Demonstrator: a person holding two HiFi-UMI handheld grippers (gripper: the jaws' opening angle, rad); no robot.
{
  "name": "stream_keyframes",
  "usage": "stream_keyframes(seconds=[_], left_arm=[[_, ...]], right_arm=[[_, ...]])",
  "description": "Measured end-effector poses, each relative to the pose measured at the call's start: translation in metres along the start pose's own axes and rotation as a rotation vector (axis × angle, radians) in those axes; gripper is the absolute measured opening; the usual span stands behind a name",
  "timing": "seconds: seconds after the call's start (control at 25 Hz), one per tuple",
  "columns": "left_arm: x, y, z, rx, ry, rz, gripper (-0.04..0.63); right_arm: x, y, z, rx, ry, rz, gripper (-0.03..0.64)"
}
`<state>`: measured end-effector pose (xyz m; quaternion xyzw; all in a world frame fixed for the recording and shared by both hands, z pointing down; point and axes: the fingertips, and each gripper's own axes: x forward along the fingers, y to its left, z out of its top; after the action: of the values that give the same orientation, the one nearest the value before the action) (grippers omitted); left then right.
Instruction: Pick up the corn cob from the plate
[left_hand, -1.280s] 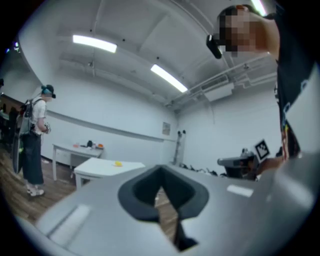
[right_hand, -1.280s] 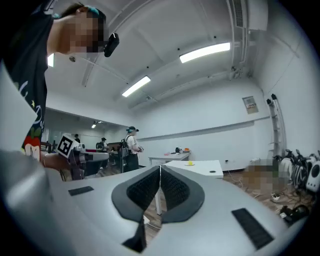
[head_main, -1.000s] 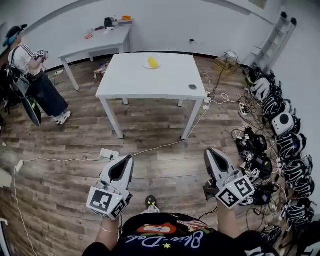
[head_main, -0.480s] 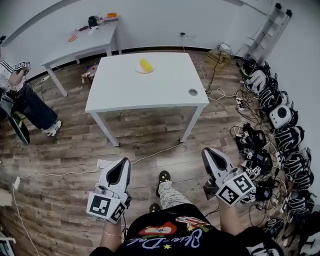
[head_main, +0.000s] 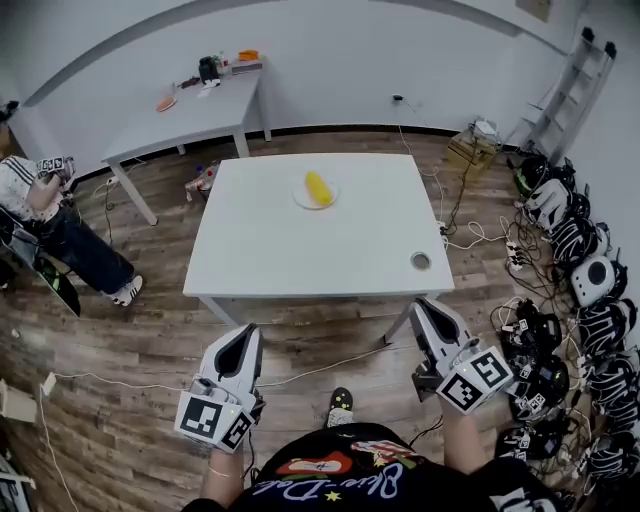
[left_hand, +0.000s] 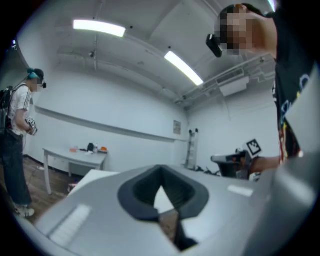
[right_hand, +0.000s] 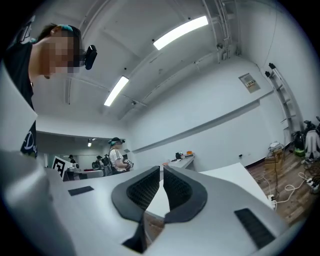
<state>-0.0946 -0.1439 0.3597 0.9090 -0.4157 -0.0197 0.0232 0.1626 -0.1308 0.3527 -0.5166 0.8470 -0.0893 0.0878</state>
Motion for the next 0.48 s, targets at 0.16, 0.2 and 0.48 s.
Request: stream_keyframes(seconds=[0.16, 0.2, 0.48], left_arm=[[0.057, 0.02, 0.015, 0.023, 0.001, 0.014, -0.005], [0.067, 0.025, 0.017, 0.02, -0.002, 0.023, -0.005], [0.114, 0.078, 0.013, 0.013, 0.018, 0.067, -0.005]], right_arm=[[0.06, -0.036, 0.012, 0.039, 0.004, 0.076, 0.014], [0.074, -0.042, 0.013, 0.038, 0.007, 0.093, 0.014], [0.17, -0.061, 0.009, 0.109, -0.01, 0.141, 0.015]])
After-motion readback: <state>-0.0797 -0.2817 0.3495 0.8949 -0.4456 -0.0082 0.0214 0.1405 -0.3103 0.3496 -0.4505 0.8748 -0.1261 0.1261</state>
